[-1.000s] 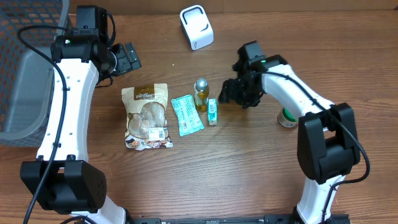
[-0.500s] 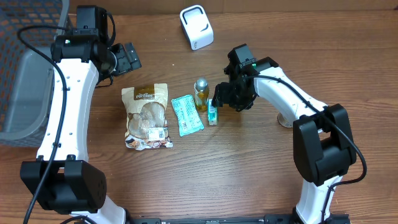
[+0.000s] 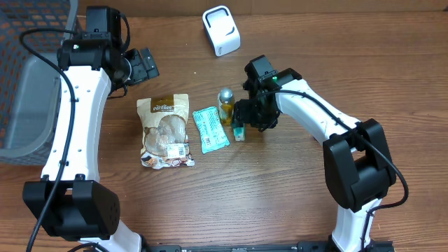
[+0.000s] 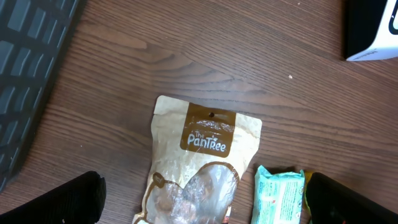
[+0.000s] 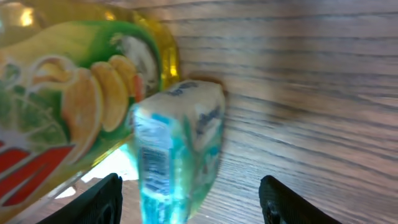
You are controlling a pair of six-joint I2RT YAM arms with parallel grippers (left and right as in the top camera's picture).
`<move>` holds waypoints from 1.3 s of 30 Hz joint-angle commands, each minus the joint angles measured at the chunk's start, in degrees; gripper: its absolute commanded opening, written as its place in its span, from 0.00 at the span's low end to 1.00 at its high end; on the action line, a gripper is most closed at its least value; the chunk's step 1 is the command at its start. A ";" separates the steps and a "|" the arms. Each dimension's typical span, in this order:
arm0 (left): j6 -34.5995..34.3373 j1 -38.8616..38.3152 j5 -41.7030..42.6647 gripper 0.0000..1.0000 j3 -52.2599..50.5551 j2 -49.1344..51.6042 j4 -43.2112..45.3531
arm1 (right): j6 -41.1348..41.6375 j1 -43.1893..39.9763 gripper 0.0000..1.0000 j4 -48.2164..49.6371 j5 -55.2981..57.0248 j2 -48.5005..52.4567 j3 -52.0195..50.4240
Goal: Scan the item barcode
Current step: 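Move the right gripper left over the Kleenex tissue pack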
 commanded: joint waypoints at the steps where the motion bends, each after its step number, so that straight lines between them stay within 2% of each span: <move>1: 0.72 -0.07 0.09 1.00 1.05 -0.63 0.04 | 2.08 0.57 0.66 0.00 3.04 -0.37 -0.11; 11: 0.72 -0.07 0.09 1.00 1.05 -0.63 0.04 | 3.19 2.71 0.55 -0.07 6.34 -0.37 -0.11; 18: 0.72 -0.07 0.09 1.00 1.05 -0.63 0.04 | 4.00 3.93 0.53 -0.07 7.54 -0.37 -0.15; 22: 0.72 -0.07 0.09 1.00 1.05 -0.63 0.04 | 4.00 4.04 0.38 -0.09 7.54 -0.37 -0.17; 23: 0.72 -0.07 0.09 1.00 1.05 -0.63 0.04 | 4.00 4.02 0.37 -0.09 7.54 -0.37 -0.22; 29: 0.72 -0.07 0.09 1.00 1.05 -0.63 0.04 | 4.00 4.02 0.36 -0.50 7.54 -0.37 -0.37; 35: 0.72 -0.07 0.09 1.00 1.05 -0.63 0.04 | 3.98 4.02 0.11 -0.57 7.56 -0.37 -0.37; 39: 0.72 -0.07 0.09 1.00 1.05 -0.63 0.04 | 3.96 3.43 0.05 -1.92 9.46 -0.57 -0.31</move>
